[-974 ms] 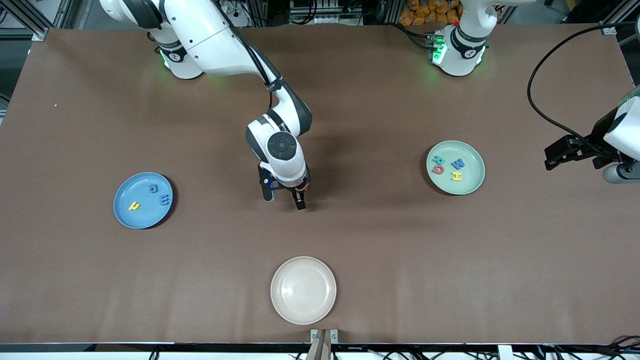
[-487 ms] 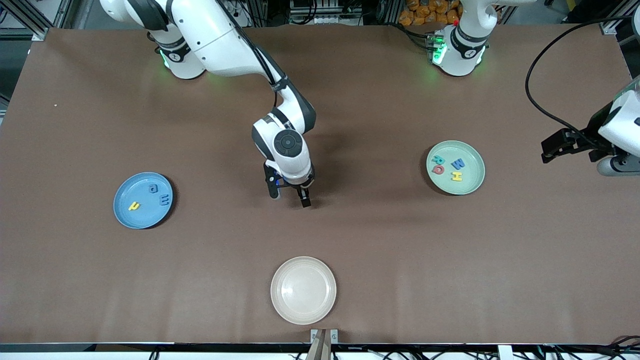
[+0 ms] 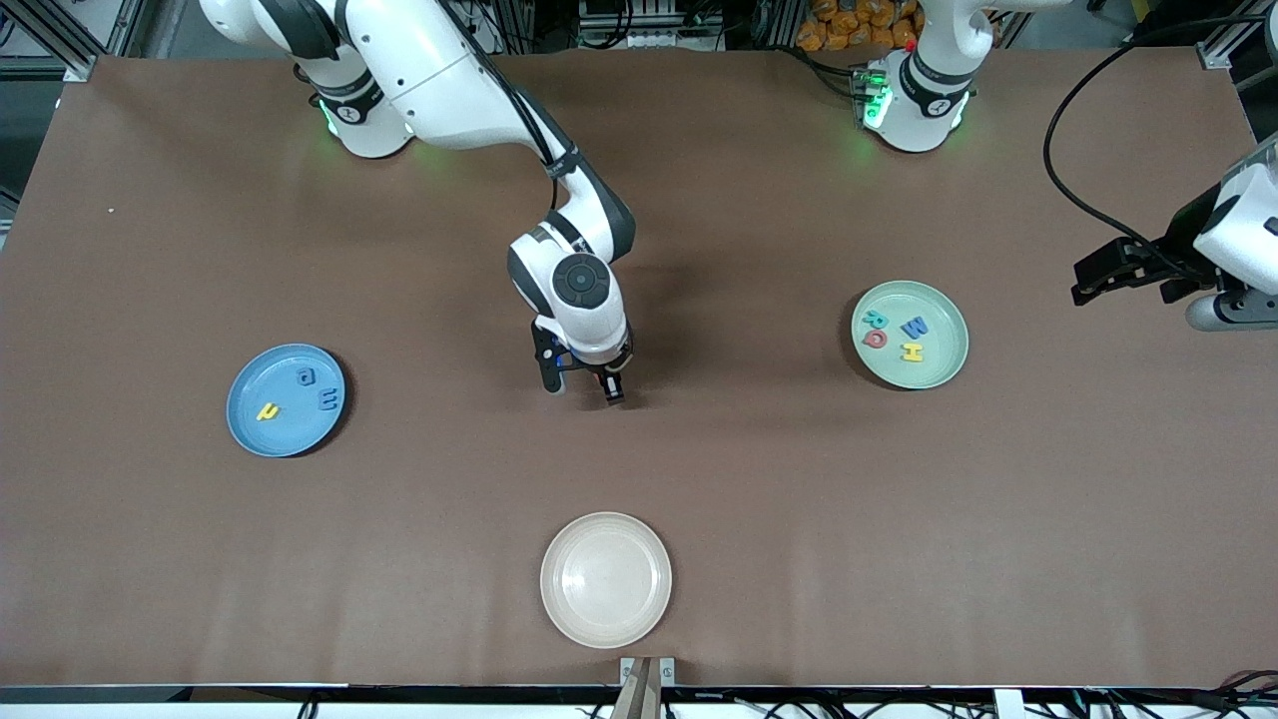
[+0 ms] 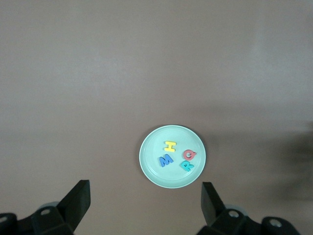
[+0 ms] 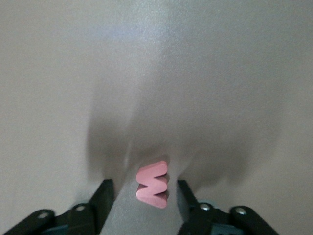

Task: Sort upper and lower case letters into plates
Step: 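Lower and close the right gripper on the pink w, then carry the pink w over the blue plate with the right gripper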

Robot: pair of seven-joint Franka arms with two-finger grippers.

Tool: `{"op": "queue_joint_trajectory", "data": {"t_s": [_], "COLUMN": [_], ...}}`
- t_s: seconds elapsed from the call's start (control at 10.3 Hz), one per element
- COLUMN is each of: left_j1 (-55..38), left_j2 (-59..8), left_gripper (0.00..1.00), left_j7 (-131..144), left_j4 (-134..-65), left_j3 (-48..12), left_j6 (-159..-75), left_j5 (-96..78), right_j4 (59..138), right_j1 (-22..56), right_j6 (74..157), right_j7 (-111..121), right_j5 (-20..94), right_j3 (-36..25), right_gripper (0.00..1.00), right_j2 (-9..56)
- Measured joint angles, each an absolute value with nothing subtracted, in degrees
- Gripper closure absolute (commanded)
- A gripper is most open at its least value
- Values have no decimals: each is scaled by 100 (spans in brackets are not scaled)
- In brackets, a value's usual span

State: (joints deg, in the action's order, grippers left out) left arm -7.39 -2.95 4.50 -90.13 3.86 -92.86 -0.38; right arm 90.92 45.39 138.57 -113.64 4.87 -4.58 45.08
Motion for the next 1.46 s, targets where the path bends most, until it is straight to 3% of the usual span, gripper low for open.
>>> {"op": "queue_joint_trajectory", "data": {"t_s": [0.49,0.78,1.07,1.46], "left_j1": [-739,-743,-743,-747], "left_j2": [-30,-31,-32,-33], "left_gripper": [0,0,0,0], "left_j7": [450,442,442,445], "left_j4": [-9363,-9382,-9383,-9382], "left_j3": [388,388,388,388], "left_j6": [-9356,-9376,-9419,-9432], "left_j5": [-39,-39,-39,-39], "right_j4": [9053,9033,8978,8971], "right_j1": [4548,4537,4409,3582], "right_j6": [13794,13510,12804,11998], "right_j7": [-11377,-11306,-10438,-8800], "right_j5": [487,380,314,299], "right_j3": [-477,-834,-1311,-1584], "right_gripper": [100,100,100,100], "right_j2": [4490,4486,4342,4004]}}
